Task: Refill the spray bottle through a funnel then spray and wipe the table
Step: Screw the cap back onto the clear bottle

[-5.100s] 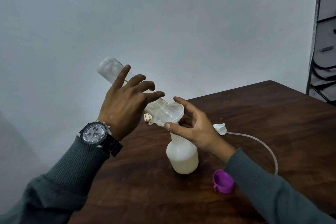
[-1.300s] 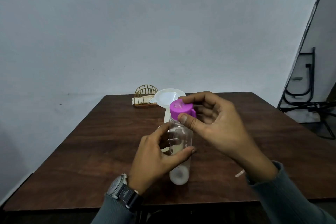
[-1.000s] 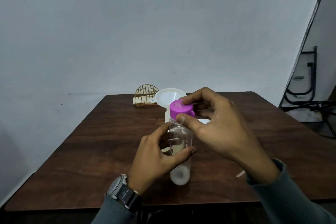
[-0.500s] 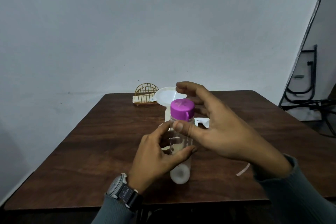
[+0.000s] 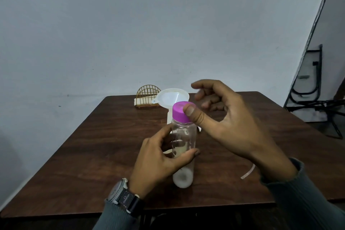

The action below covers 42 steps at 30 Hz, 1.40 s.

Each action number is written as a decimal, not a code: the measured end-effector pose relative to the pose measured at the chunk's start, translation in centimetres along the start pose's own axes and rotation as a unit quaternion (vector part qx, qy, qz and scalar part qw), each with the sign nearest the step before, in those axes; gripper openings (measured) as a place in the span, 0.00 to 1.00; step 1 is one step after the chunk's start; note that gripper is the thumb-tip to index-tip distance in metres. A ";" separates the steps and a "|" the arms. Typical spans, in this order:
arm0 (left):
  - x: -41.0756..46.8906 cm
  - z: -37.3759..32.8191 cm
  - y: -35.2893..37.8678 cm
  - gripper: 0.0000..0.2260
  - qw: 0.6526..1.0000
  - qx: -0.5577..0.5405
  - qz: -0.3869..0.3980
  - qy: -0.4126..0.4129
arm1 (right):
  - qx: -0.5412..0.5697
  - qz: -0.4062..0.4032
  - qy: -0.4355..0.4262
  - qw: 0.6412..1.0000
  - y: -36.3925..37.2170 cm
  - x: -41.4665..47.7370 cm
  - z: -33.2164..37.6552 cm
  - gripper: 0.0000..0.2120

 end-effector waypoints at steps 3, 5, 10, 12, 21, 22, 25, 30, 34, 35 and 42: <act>-0.1 0.0 0.0 0.26 1.000 -0.005 0.000 0.002 | -0.004 0.072 0.008 0.997 1.4 0.4 -0.2 0.33; -0.1 0.0 -0.1 0.26 1.000 -0.005 0.001 0.003 | 0.002 0.082 0.015 0.996 1.6 0.3 -0.3 0.33; 0.0 0.1 -0.3 0.25 1.000 -0.005 -0.001 0.002 | 0.031 -0.012 -0.009 0.999 0.2 -0.3 0.0 0.23; 0.0 0.1 -0.3 0.26 1.000 -0.003 0.003 0.003 | 0.092 -0.033 -0.025 0.995 -0.2 -0.4 -0.3 0.17; -0.1 -0.1 0.1 0.23 1.000 -0.007 0.022 0.007 | 0.089 0.087 -0.010 0.992 2.3 0.4 -0.6 0.24; -0.1 -0.2 0.1 0.23 1.000 -0.004 0.020 0.008 | 0.070 0.067 -0.004 0.995 2.1 0.4 -0.6 0.24; -0.1 -0.3 0.1 0.22 1.000 0.017 0.016 0.012 | 0.010 0.024 0.014 1.000 1.5 0.4 -0.5 0.27; 0.0 -0.3 0.0 0.22 1.000 0.006 0.025 0.009 | 0.078 0.056 0.006 0.995 1.7 0.2 -0.4 0.32; -0.1 -0.5 0.1 0.22 1.000 0.015 0.019 0.015 | 0.063 0.067 0.011 0.996 1.8 -0.2 -0.3 0.27; -0.1 -0.6 0.1 0.22 1.000 0.017 0.020 0.016 | 0.051 0.063 0.012 0.997 1.8 -0.2 -0.2 0.26; -0.2 -0.7 0.2 0.24 1.000 0.014 0.026 0.007 | 0.068 0.033 0.028 0.997 1.4 -0.4 -0.3 0.23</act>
Point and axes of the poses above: each hand's wrist, its own x-axis towards the middle knuckle, its own y-axis out of the palm, z = x × y, the point moved 8 cm from there along x, towards the middle knuckle, and after that the axes turned 14 degrees about z, right-handed, at the moved point
